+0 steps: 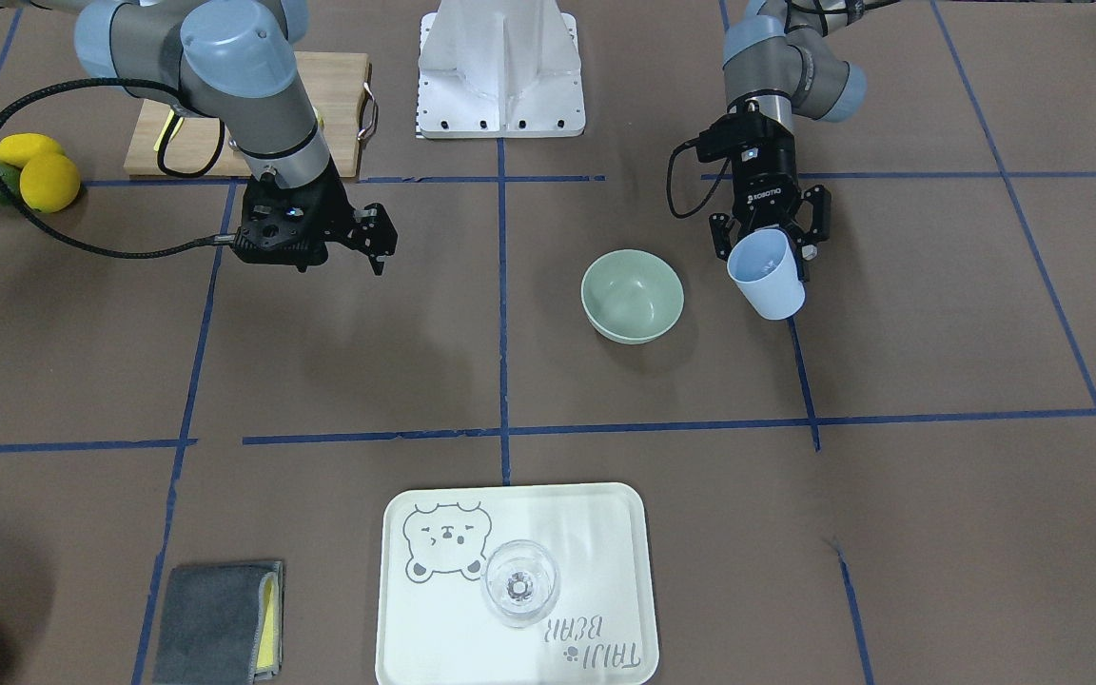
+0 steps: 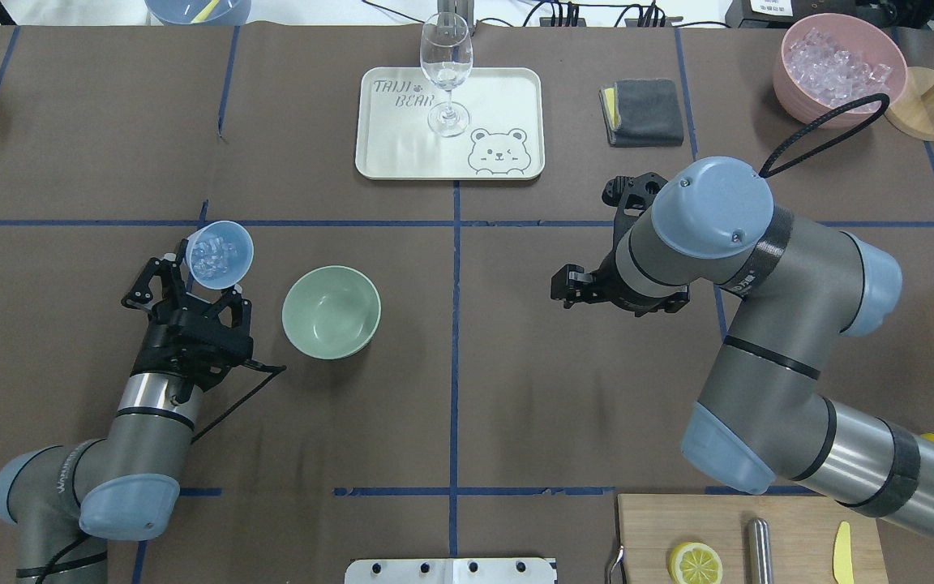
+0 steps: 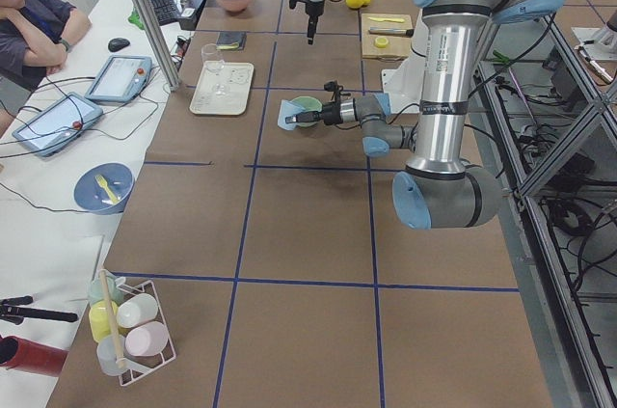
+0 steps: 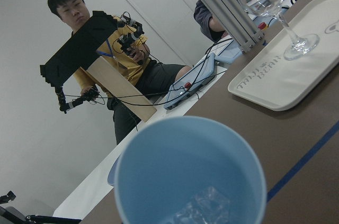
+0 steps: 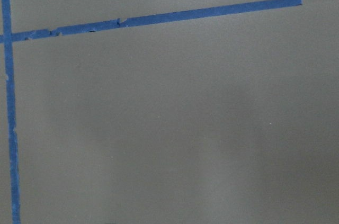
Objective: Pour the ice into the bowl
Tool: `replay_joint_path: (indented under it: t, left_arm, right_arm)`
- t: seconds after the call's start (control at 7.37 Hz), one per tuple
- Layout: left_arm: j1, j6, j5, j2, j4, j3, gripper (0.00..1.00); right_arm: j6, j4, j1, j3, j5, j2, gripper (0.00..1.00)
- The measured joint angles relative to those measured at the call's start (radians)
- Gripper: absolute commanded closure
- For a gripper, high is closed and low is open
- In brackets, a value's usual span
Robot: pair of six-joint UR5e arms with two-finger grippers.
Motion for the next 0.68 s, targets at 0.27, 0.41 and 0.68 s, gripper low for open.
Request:
replay_joint_path:
  t: [0.27, 0.41, 0.68]
  left_arm:
    - [0.001, 0.106, 0.029, -0.026, 0.108, 0.001, 1.0]
    - [0.001, 0.175, 0.041, -0.031, 0.126, 0.004, 1.0]
    - [0.001, 0.32, 0.084, -0.034, 0.137, 0.006, 1.0]
  right_arm:
    - [0.001, 0.0, 0.0, 0.0, 0.0, 0.002, 0.0]
    - [0.001, 0.001, -0.001, -0.001, 0.0, 0.002, 0.0]
    - [0.002, 0.001, -0.001, -0.001, 0.0, 0.005, 0.0]
